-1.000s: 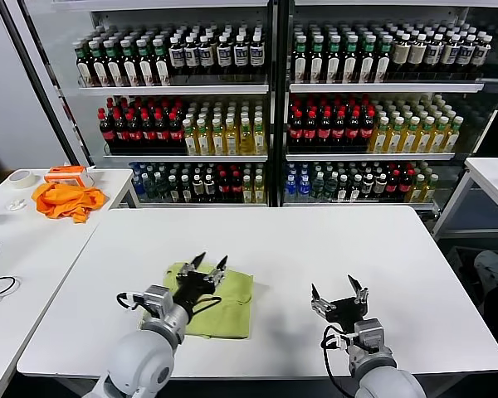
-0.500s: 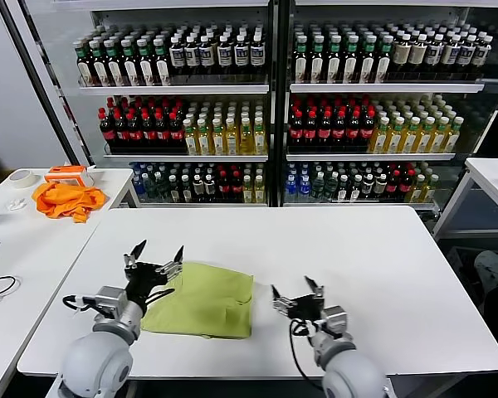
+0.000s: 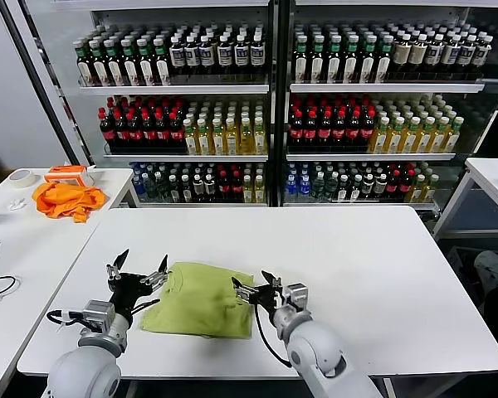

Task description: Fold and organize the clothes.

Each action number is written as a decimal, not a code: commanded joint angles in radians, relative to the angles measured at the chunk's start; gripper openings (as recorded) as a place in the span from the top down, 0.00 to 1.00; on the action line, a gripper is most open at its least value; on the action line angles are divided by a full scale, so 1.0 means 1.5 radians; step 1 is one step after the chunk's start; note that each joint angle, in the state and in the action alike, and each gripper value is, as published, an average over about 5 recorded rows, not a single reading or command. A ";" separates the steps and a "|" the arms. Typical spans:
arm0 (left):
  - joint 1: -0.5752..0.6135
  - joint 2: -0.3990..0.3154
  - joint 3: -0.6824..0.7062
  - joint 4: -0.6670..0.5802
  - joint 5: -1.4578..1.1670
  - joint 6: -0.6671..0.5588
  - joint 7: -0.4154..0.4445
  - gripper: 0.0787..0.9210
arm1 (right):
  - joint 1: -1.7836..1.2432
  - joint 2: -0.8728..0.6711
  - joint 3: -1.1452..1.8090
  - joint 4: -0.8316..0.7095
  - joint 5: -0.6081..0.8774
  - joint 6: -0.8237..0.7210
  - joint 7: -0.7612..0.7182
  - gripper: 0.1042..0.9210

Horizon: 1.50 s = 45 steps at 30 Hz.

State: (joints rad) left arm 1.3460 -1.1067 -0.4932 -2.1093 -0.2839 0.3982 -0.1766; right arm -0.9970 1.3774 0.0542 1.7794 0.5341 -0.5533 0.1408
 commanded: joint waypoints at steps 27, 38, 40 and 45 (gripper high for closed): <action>0.024 -0.016 -0.006 0.012 0.030 -0.024 -0.012 0.12 | 0.077 -0.170 0.084 -0.021 -0.073 -0.018 -0.215 0.97; 0.038 -0.026 -0.003 0.011 0.046 -0.027 -0.012 0.12 | 0.103 -0.271 0.127 -0.087 -0.099 0.001 -0.370 0.98; 0.039 -0.028 -0.003 0.012 0.049 -0.029 -0.011 0.12 | 0.110 -0.253 0.124 -0.102 -0.112 0.024 -0.370 0.98; 0.037 -0.033 -0.001 0.024 0.056 -0.039 -0.010 0.12 | 0.119 -0.180 0.107 -0.131 -0.154 0.089 -0.333 0.98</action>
State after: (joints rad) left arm 1.4000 -1.1512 -0.4972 -2.0898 -0.2094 0.3516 -0.1920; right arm -0.8463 1.0736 0.2043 1.6592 0.4011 -0.5375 -0.2938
